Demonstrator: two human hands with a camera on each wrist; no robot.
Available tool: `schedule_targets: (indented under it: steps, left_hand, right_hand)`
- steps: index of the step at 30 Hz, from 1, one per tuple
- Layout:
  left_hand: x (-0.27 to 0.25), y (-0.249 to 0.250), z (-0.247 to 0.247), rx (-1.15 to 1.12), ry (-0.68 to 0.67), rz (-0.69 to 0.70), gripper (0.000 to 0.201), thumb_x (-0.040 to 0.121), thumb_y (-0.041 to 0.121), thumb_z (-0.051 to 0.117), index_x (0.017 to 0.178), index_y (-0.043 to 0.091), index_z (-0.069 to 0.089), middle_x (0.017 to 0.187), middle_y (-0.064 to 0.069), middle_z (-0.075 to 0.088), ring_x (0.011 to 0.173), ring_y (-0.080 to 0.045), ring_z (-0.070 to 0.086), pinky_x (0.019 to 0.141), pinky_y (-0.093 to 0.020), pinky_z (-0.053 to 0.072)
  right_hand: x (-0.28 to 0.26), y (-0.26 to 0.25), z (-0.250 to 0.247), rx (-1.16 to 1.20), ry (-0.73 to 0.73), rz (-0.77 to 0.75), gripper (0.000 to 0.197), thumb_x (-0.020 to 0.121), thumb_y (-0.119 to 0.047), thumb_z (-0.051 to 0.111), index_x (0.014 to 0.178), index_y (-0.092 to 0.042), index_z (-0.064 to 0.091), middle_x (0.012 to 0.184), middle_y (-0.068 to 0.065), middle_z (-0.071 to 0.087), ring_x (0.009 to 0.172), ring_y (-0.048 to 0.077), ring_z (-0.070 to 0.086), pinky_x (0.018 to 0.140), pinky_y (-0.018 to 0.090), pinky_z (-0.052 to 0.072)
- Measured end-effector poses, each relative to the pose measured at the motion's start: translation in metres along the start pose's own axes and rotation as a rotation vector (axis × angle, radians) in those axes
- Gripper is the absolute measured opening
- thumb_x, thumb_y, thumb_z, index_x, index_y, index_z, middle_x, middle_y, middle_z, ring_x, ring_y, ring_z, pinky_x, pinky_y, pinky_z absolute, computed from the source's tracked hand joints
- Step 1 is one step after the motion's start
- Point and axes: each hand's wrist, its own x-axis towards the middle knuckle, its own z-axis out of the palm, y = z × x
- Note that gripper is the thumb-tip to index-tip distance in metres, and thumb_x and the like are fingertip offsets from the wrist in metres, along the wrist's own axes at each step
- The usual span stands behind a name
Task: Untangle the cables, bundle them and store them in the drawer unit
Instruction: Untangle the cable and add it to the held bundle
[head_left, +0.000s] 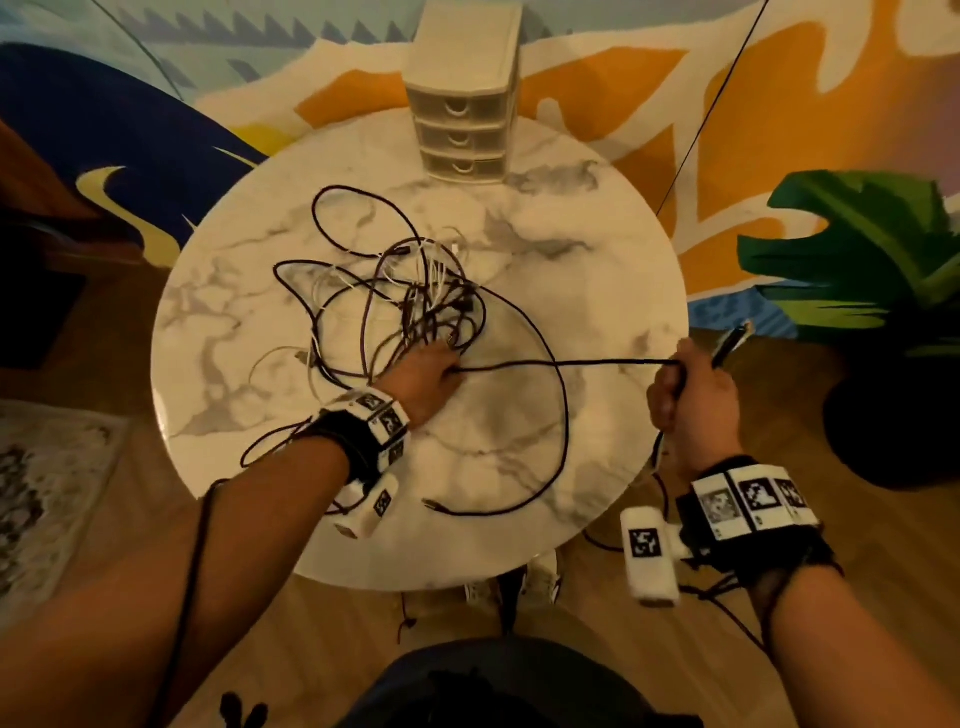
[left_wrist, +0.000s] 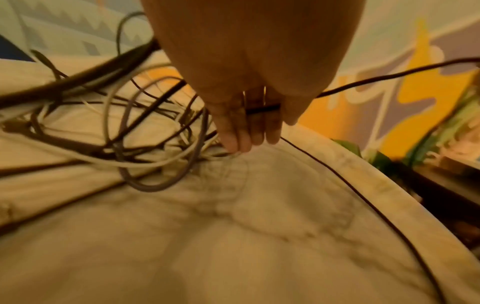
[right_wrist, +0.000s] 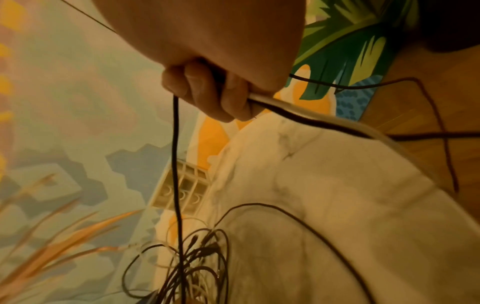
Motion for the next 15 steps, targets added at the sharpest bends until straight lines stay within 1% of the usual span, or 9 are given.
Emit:
schedule_targets:
  steps: [2,3,5,7,9,11,12,14,15]
  left_hand:
    - [-0.010,0.008,0.015,0.016,-0.077,0.009,0.029,0.097,0.026,0.045,0.109,0.006,0.062,0.112,-0.014,0.061,0.105,-0.031,0.056,0.088,-0.033,0.042]
    - [-0.012,0.014,0.015,-0.013,-0.050,-0.016,0.032,0.098,0.029,0.042,0.111,0.009,0.062,0.112,-0.013,0.062,0.105,-0.031,0.057,0.086,-0.034,0.044]
    - [-0.011,0.031,0.003,-0.034,0.084,-0.072,0.033,0.099,0.035,0.037,0.109,0.015,0.061,0.106,-0.011,0.064,0.097,-0.031,0.059,0.075,-0.033,0.043]
    - [-0.015,0.054,-0.012,0.017,0.171,-0.059,0.035,0.099,0.039,0.034,0.101,0.017,0.061,0.096,-0.010,0.065,0.089,-0.030,0.059,0.067,-0.031,0.038]
    - [-0.022,0.078,-0.013,0.124,0.150,-0.008,0.035,0.099,0.040,0.034,0.101,0.018,0.060,0.096,-0.007,0.065,0.090,-0.029,0.060,0.066,-0.031,0.037]
    - [-0.033,0.097,0.002,0.225,0.070,0.061,0.033,0.099,0.040,0.033,0.104,0.020,0.059,0.101,-0.005,0.064,0.093,-0.028,0.060,0.066,-0.031,0.038]
    - [-0.039,0.101,0.011,0.238,0.036,0.083,0.032,0.099,0.039,0.032,0.109,0.022,0.057,0.103,-0.005,0.063,0.094,-0.028,0.060,0.066,-0.032,0.039]
    - [-0.048,0.100,0.025,0.168,-0.002,0.093,0.031,0.099,0.037,0.034,0.123,0.029,0.052,0.106,-0.004,0.063,0.095,-0.026,0.060,0.068,-0.034,0.043]
    - [-0.050,0.094,0.032,0.081,-0.023,0.084,0.031,0.098,0.036,0.037,0.125,0.029,0.051,0.105,-0.004,0.062,0.095,-0.026,0.059,0.070,-0.034,0.044]
  right_hand:
    - [0.000,0.007,-0.006,0.015,0.028,0.041,0.049,0.099,-0.040,0.038,0.057,-0.015,0.042,0.035,-0.005,0.035,0.032,0.011,0.025,0.037,0.015,0.015]
    - [0.000,0.009,-0.007,0.033,0.043,0.062,0.052,0.099,-0.046,0.035,0.059,-0.014,0.047,0.035,-0.005,0.034,0.033,0.011,0.025,0.038,0.016,0.015]
    - [-0.002,0.011,-0.007,0.066,0.044,0.060,0.059,0.099,-0.051,0.029,0.063,-0.012,0.055,0.036,-0.004,0.033,0.034,0.012,0.024,0.040,0.019,0.016]
    - [-0.007,0.014,0.001,0.038,-0.028,0.031,0.064,0.099,-0.052,0.027,0.067,-0.008,0.062,0.036,-0.003,0.033,0.034,0.013,0.024,0.039,0.019,0.017]
    - [-0.016,0.023,0.014,-0.079,-0.149,0.022,0.067,0.099,-0.051,0.026,0.073,-0.004,0.066,0.036,-0.002,0.034,0.033,0.012,0.026,0.037,0.019,0.019]
    - [-0.022,0.041,0.025,-0.271,-0.245,0.043,0.061,0.099,-0.047,0.033,0.079,0.000,0.065,0.035,-0.004,0.038,0.033,0.010,0.031,0.039,0.021,0.023]
    - [-0.024,0.051,0.029,-0.350,-0.278,0.071,0.054,0.097,-0.045,0.040,0.078,0.000,0.062,0.034,-0.006,0.039,0.034,0.010,0.034,0.042,0.024,0.025]
    - [-0.027,0.064,0.032,-0.399,-0.343,0.125,0.046,0.093,-0.042,0.051,0.069,-0.004,0.058,0.034,-0.008,0.036,0.039,0.015,0.032,0.045,0.029,0.024]
    - [-0.027,0.063,0.032,-0.401,-0.362,0.133,0.044,0.093,-0.040,0.053,0.063,-0.007,0.056,0.034,-0.007,0.034,0.039,0.015,0.031,0.044,0.030,0.024]
